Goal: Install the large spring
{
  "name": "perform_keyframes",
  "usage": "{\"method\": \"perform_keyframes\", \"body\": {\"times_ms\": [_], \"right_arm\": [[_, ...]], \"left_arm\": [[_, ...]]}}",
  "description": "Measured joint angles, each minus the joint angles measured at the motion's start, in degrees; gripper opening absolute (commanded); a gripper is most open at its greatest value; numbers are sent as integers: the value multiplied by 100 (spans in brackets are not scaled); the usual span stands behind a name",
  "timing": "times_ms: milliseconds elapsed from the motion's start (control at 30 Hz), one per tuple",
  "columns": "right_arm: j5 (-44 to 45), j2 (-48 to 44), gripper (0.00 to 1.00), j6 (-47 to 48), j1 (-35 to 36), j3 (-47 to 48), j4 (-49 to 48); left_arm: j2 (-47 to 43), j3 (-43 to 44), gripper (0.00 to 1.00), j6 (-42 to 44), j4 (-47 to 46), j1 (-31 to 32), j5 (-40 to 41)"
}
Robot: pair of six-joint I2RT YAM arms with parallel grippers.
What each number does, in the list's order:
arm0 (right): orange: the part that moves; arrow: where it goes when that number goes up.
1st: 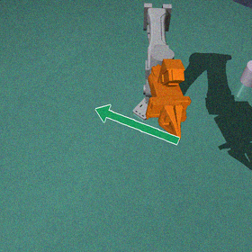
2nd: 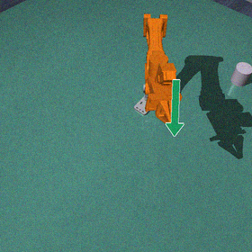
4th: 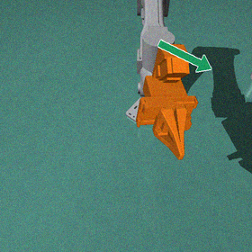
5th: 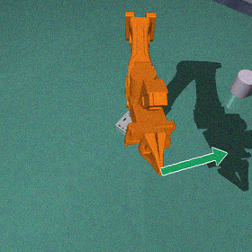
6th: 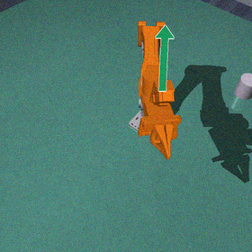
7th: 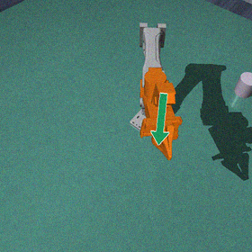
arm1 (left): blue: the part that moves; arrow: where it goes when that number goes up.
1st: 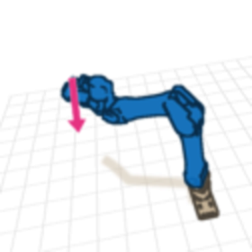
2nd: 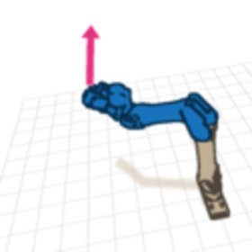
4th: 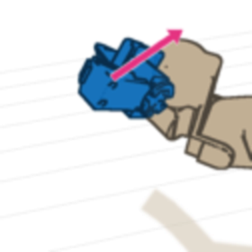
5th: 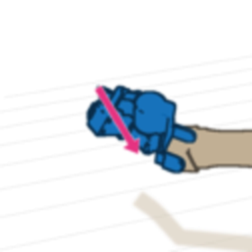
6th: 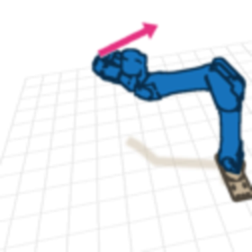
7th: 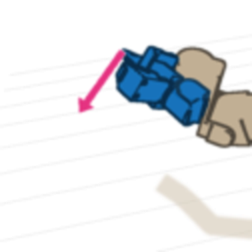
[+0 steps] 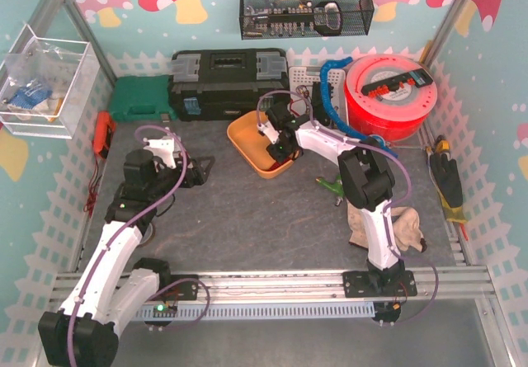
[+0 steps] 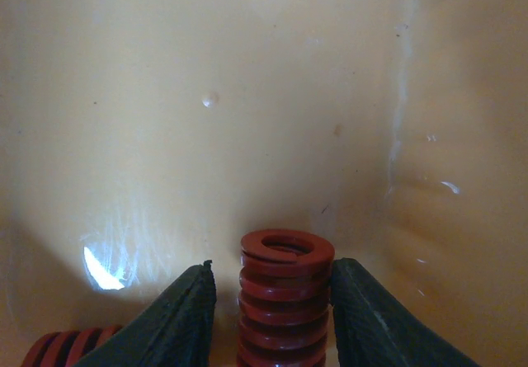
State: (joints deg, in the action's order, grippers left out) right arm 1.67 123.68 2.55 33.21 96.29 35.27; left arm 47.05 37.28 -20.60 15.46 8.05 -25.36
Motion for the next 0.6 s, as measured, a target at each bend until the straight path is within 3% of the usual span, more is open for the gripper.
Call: {"method": "perform_keyframes", "body": {"times_ms": [233, 467, 600], "right_arm": [[13, 114, 33, -4, -26, 4, 0], [-7, 234, 18, -37, -26, 199, -7], [-74, 284, 16, -46, -26, 286, -37]], "left_arm": [[-2, -2, 99, 2, -2, 0, 2], [-2, -2, 99, 0, -2, 0, 2], [-2, -2, 99, 0, -2, 0, 2]]}}
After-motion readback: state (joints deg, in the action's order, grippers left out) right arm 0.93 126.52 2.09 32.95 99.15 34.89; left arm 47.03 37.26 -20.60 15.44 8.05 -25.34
